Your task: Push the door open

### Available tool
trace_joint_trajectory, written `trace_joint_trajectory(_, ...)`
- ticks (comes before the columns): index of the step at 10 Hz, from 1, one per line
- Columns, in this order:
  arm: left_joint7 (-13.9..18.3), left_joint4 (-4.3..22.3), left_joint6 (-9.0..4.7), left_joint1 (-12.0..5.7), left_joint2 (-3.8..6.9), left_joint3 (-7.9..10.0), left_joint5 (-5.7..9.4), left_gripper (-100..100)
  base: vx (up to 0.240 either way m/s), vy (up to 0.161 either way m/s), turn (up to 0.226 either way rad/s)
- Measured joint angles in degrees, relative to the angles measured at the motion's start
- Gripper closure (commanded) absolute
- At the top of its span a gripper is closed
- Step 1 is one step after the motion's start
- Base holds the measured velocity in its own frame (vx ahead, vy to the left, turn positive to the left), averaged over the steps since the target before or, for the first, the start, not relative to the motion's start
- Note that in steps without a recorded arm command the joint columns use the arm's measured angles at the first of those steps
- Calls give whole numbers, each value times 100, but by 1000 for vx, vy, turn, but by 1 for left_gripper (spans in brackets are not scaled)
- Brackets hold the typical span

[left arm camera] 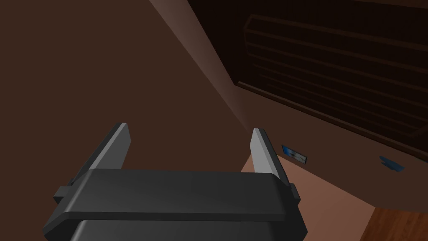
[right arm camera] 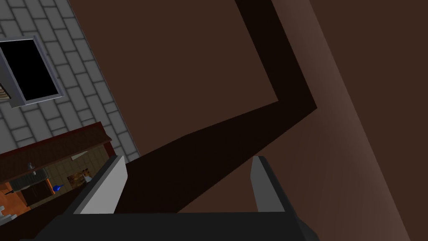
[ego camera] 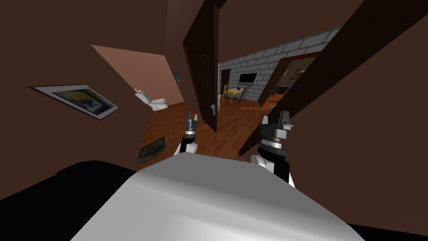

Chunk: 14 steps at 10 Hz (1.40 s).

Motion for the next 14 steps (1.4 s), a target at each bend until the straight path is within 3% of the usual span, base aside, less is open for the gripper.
trace_joint_trajectory(2,-14,309,-23,-168,5,-66,-5,-100,78,106,-47)
trace_joint_trajectory(6,19,805,82,-517,95,-138,36,-100,73,87,-47)
trace_joint_trajectory(13,41,1738,69,-1048,153,-257,76,-100,65,82,-51)
trace_joint_trajectory(14,36,1919,111,-1214,141,-274,81,-100,84,115,-67)
